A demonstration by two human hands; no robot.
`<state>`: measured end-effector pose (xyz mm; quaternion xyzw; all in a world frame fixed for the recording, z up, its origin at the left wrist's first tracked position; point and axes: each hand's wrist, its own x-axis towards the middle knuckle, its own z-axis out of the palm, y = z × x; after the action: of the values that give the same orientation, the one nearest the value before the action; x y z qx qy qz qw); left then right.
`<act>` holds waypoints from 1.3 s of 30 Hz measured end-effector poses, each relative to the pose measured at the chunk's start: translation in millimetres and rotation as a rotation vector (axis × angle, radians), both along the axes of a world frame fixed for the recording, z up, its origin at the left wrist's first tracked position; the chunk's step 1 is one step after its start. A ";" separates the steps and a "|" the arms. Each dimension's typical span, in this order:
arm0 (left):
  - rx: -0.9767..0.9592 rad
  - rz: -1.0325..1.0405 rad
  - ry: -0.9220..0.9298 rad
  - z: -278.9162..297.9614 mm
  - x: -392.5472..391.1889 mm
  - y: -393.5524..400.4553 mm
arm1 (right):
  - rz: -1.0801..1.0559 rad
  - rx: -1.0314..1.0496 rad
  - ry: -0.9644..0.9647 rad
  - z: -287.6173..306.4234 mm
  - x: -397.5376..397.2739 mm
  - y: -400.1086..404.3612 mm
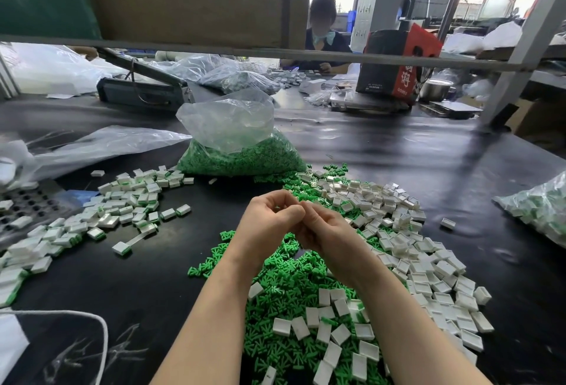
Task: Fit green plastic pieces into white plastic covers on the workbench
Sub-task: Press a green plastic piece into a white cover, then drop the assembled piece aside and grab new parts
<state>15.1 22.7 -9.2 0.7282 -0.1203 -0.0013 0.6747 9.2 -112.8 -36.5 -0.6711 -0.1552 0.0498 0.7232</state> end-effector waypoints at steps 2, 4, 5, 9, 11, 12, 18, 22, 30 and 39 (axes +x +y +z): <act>-0.008 0.002 -0.002 0.9 0.3 0.2 | -0.007 0.000 0.005 1.4 0.2 1.0; -0.042 -0.003 0.003 0.7 0.4 0.6 | -0.022 -0.026 0.002 2.9 0.8 3.3; -0.059 -0.008 0.014 0.4 0.6 1.0 | -0.027 -0.045 0.000 4.0 1.0 4.9; -0.110 0.010 0.109 -3.6 4.9 5.9 | -0.075 -0.127 -0.001 7.1 1.0 8.7; -0.188 0.104 0.197 -6.5 9.7 13.7 | -0.156 -0.209 -0.005 7.3 1.7 4.4; -0.248 0.180 0.258 -8.1 13.0 19.7 | -0.207 -0.268 -0.020 6.4 2.5 0.8; -0.865 0.526 0.582 -16.9 29.9 73.1 | -0.564 -0.721 -0.131 3.3 8.7 -28.0; -1.027 0.563 0.632 -23.5 32.5 96.8 | -0.772 -1.126 -0.089 -0.5 7.5 -46.7; -1.300 0.609 0.375 -20.0 31.0 104.3 | -0.752 -1.440 -0.033 -11.1 9.3 -57.4; -1.083 0.504 0.463 -13.0 27.8 85.7 | -0.747 -1.432 -0.039 -11.9 11.1 -56.6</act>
<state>43.0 108.4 -22.2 0.2712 0.2199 0.0611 0.9351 20.4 -169.4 -48.5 -0.9799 0.1363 -0.1193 0.0838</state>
